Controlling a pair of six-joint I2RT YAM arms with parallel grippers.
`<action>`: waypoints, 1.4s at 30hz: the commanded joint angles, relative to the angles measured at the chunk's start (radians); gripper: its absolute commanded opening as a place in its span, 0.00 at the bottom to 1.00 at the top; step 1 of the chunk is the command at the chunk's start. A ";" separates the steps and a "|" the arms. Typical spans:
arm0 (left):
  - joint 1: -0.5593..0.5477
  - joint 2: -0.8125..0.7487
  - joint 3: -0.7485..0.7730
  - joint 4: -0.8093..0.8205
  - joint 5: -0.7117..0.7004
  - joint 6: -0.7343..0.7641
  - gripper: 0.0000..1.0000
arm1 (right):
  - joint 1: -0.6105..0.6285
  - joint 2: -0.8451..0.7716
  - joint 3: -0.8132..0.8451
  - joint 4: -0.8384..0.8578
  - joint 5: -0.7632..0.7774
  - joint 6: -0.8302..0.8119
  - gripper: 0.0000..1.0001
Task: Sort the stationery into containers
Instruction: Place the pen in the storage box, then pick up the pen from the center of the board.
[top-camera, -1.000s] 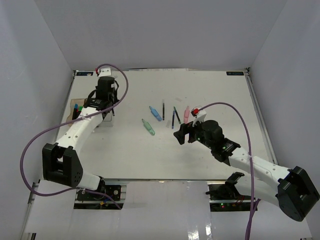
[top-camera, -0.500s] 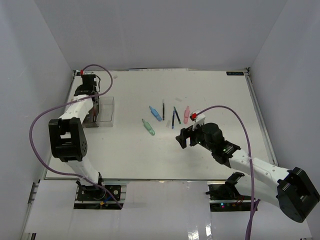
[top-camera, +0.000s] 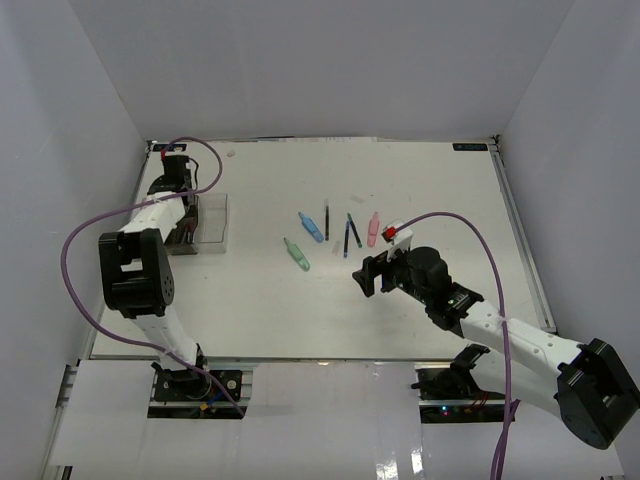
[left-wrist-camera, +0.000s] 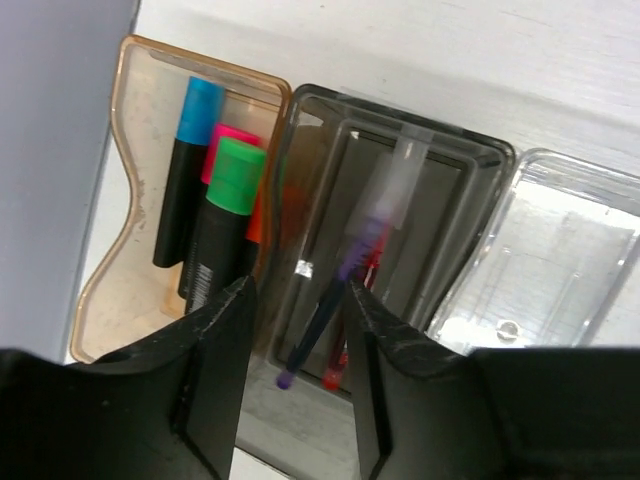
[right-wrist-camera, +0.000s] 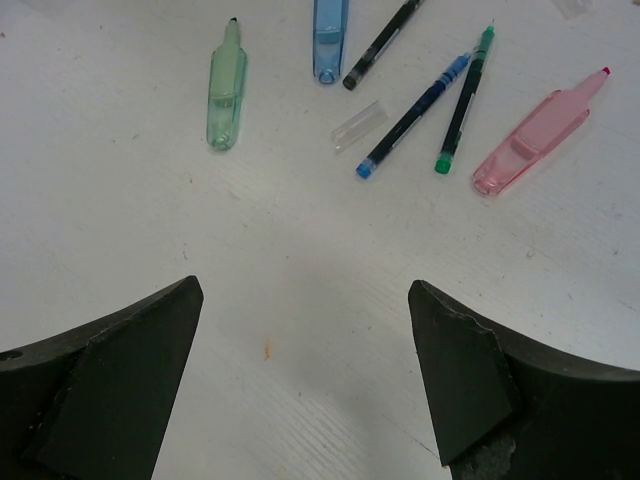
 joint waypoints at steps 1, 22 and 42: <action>-0.001 -0.083 0.003 -0.009 0.066 -0.056 0.52 | -0.004 -0.017 -0.008 0.052 0.002 -0.020 0.90; -0.677 0.175 0.349 0.031 0.103 -0.541 0.83 | -0.014 -0.081 -0.037 0.028 0.076 0.001 0.90; -0.740 0.497 0.543 0.035 0.032 -0.530 0.50 | -0.017 -0.099 -0.067 0.031 0.082 -0.011 0.91</action>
